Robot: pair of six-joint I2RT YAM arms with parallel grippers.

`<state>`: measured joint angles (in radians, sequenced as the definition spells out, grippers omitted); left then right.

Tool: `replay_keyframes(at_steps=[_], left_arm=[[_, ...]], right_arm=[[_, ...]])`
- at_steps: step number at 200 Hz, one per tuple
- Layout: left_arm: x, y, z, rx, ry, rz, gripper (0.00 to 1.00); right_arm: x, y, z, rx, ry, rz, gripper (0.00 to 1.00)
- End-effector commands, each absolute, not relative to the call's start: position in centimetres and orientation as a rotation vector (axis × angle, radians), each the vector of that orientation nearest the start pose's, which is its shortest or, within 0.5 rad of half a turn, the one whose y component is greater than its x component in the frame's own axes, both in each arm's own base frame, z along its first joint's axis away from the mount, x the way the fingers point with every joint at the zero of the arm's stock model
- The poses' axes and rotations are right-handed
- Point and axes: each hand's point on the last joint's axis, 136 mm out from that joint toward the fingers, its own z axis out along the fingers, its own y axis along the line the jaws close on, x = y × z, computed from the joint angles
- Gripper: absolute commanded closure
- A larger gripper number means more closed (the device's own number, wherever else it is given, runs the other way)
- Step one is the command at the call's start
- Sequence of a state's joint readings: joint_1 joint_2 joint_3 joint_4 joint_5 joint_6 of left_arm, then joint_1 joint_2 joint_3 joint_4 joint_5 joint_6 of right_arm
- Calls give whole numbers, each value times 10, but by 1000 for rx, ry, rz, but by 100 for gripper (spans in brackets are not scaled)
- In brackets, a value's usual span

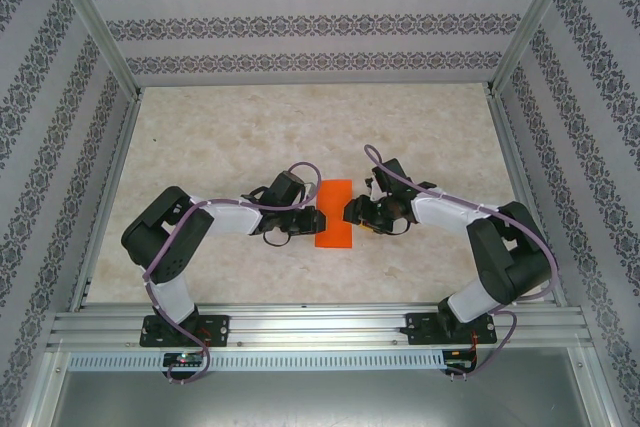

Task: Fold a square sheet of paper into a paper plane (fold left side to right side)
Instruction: Fold the triangle a second time at the center of the table.

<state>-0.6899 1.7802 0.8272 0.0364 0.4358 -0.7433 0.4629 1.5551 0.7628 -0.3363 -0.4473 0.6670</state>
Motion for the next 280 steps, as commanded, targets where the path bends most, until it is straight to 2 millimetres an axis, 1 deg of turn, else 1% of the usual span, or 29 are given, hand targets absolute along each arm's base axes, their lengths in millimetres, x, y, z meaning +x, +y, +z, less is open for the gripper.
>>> replay_keyframes(at_steps=[1,21,43,65,101,117,136,171,218,256,280], left_arm=[[261,-311,21,118,2745,-1042,74],[261,-311,22,121,2742,-1044,74],[261,-312,22,118,2740,-1049,74],[261,-312,22,118,2739,-1053,74],[261,-313,22,119,2740,-1054,75],[261,-312,22,116,2739,-1053,75],[261,-312,22,119,2740,-1053,75],[261,-313,22,119,2740,-1052,75],[262,-313,22,116,2742,-1052,75],[262,-313,23,114,2740,-1053,75],[262,-312,22,115,2742,-1051,75]], right_arm=[[262,223,33,161,2869,953,48],[270,227,36,147,2842,960,48],[283,225,38,137,2809,933,48],[294,223,35,113,2798,906,48],[316,224,36,76,2765,884,49],[324,223,34,70,2760,861,49],[330,225,35,56,2742,879,49],[330,232,34,22,2732,927,51],[319,235,35,1,2731,978,57],[308,232,29,10,2754,989,57],[300,233,30,19,2753,1021,56]])
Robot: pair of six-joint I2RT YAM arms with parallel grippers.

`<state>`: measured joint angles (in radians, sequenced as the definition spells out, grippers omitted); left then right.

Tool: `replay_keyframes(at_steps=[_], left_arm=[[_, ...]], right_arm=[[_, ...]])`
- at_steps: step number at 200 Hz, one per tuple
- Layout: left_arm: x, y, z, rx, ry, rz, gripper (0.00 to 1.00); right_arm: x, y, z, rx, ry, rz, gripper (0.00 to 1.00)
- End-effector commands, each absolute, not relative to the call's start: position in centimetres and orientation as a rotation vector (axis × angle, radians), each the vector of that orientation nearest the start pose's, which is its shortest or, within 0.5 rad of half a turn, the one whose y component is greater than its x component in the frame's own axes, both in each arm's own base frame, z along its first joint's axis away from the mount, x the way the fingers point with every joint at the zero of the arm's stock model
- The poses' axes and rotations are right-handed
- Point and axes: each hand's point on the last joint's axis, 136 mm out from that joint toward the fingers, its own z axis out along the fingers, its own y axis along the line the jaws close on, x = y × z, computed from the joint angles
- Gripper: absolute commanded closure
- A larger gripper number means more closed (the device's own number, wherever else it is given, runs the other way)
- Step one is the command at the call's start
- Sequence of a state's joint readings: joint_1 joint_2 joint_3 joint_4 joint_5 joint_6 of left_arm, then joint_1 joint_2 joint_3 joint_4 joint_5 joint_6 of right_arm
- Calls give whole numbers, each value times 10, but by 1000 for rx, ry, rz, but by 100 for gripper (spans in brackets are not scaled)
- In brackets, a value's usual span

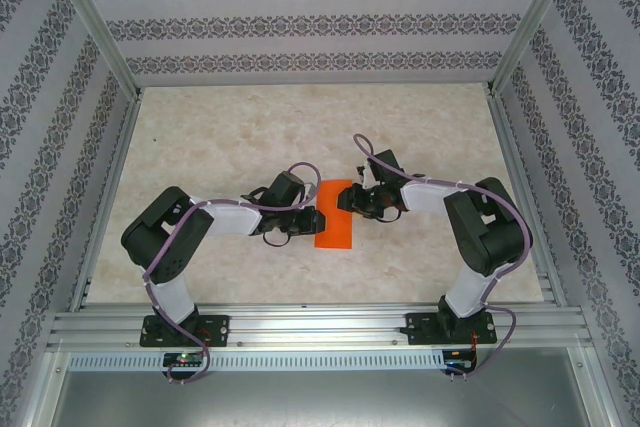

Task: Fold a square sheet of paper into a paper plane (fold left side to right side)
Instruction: Fold the triangle a second time at the center of the table.

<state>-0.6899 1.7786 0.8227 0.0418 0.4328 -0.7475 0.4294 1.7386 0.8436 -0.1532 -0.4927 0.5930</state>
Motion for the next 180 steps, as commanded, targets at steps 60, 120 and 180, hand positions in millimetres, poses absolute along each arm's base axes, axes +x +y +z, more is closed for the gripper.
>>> replay_keyframes(at_steps=[60,120,180], left_arm=[[263,-315,25,118,2731,-1065,75],[263,-316,27,120,2719,-1078,75],[269,-318,49,170,2648,-1084,71]], right_arm=[[278,236,31,41,2773,1088,57],[267,239,35,85,2776,1121,58],[260,237,38,210,2779,1162,69]])
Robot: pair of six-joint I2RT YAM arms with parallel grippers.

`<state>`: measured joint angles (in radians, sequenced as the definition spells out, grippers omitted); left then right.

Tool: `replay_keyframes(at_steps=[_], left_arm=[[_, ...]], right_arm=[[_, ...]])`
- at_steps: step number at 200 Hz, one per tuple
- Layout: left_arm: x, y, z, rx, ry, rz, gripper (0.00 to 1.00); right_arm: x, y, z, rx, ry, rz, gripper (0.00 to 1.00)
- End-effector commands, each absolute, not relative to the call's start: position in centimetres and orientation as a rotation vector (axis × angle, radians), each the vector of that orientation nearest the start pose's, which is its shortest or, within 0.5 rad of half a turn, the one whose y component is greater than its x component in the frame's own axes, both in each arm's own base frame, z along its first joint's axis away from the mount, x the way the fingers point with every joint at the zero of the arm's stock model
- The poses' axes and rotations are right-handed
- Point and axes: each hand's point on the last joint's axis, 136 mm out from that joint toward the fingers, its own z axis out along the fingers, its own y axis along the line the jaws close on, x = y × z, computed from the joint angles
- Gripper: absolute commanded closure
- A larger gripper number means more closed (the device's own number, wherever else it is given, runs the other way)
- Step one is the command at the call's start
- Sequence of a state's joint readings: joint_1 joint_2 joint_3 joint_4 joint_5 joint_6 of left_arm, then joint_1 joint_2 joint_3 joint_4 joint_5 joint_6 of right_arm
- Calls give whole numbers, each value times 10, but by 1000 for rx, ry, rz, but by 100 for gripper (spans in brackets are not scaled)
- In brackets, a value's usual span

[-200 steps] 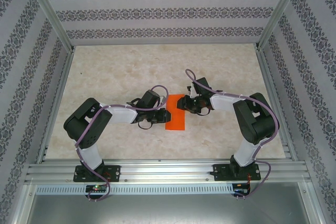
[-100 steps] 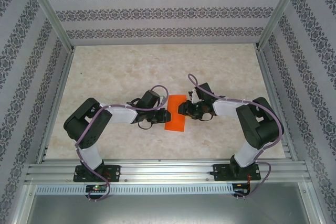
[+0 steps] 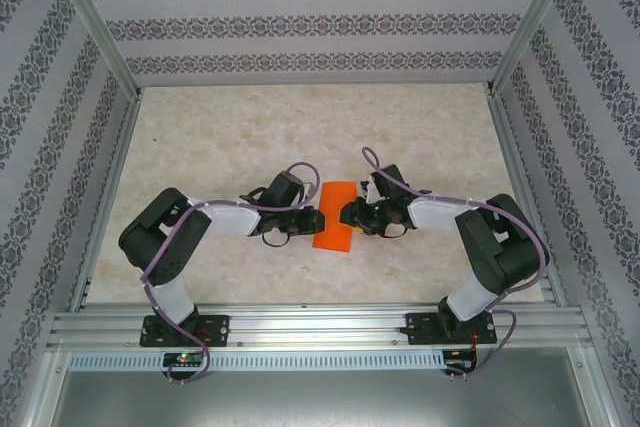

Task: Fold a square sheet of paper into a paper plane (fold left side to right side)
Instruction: Fold the triangle a second time at the center of the table.

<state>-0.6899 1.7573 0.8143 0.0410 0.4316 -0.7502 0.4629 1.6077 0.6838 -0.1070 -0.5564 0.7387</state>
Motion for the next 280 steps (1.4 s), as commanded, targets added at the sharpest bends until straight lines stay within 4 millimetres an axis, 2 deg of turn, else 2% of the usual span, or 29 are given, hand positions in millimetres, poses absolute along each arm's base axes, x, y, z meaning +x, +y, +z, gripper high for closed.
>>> replay_keyframes(at_steps=[1,24,57,83,108,152,210,280], left_arm=[[270,-318,50,172,2645,-1083,70],[271,-316,61,205,2602,-1072,64],[266,-310,87,326,2494,-1059,56],[247,-305,106,522,2428,-972,47],[223,-306,114,704,2397,-883,41],[201,-323,104,869,2393,-778,37],[197,-351,88,976,2398,-613,31],[202,-363,71,1040,2405,-406,27]], right_arm=[[260,237,38,212,2780,1163,69],[259,237,36,242,2799,1164,75],[262,237,43,245,2807,1172,81],[260,237,47,245,2840,1171,83],[259,237,49,262,2871,1176,84],[262,234,53,288,2889,1173,85],[263,236,53,295,2907,1180,88],[263,237,50,292,2916,1181,88]])
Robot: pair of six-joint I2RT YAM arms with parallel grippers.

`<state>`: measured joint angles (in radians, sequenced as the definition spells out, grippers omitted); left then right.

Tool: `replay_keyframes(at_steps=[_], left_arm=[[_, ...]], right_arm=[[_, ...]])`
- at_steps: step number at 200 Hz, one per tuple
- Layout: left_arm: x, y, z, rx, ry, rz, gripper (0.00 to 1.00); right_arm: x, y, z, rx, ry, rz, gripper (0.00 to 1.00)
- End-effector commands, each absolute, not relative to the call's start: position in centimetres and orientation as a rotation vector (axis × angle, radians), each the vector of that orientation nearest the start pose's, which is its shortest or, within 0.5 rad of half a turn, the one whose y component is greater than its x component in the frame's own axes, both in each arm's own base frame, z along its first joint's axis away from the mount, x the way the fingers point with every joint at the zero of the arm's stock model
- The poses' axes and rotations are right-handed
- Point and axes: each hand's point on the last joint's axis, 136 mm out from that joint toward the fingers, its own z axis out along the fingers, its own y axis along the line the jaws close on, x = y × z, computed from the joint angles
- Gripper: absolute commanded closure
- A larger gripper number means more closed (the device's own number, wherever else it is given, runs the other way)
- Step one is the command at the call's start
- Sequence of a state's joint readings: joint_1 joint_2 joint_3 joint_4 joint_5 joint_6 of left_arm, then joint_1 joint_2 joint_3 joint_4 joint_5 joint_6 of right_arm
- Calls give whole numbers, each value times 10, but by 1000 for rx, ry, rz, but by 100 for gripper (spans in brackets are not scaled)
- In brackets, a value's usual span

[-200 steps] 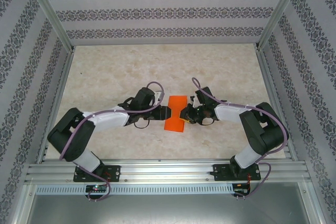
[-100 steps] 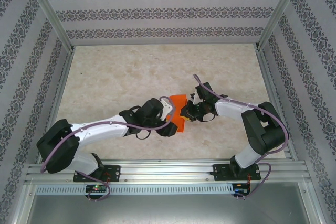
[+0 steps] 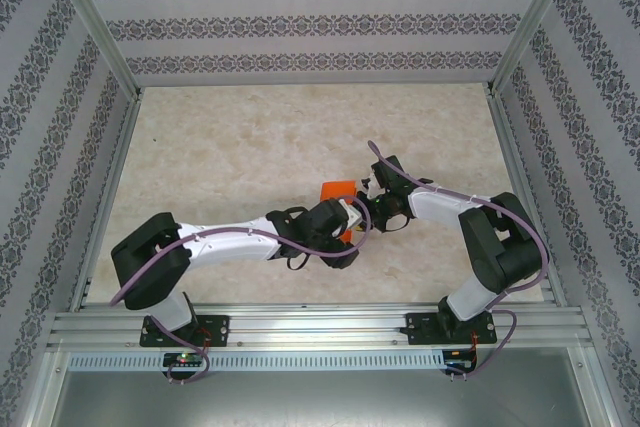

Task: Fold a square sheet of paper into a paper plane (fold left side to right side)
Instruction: Fold the triangle a second time at the center of the table.

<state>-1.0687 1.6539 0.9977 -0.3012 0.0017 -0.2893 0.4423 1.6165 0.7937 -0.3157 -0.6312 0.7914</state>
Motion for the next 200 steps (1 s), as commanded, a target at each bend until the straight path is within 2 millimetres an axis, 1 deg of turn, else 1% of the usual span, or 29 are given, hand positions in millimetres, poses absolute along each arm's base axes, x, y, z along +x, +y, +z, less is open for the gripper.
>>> replay_keyframes(at_steps=[1,42,65,95,117,153,180,200], left_arm=[[202,-363,71,1041,2406,-405,27],[204,-369,60,1058,2410,-330,27],[207,-368,57,1044,2410,-296,29],[210,-368,53,1035,2410,-277,34],[210,-368,52,1033,2412,-270,48],[213,-369,59,1026,2396,-272,68],[213,-369,63,1019,2391,-274,80],[213,-368,65,1015,2389,-277,86]], right_arm=[[263,237,50,292,2916,1181,88],[264,236,50,301,2913,1182,88],[264,236,50,308,2916,1188,88],[264,236,50,310,2916,1186,88],[263,236,48,309,2922,1182,88],[263,234,46,307,2931,1164,88],[263,234,45,306,2933,1158,87],[264,234,45,303,2932,1157,87]])
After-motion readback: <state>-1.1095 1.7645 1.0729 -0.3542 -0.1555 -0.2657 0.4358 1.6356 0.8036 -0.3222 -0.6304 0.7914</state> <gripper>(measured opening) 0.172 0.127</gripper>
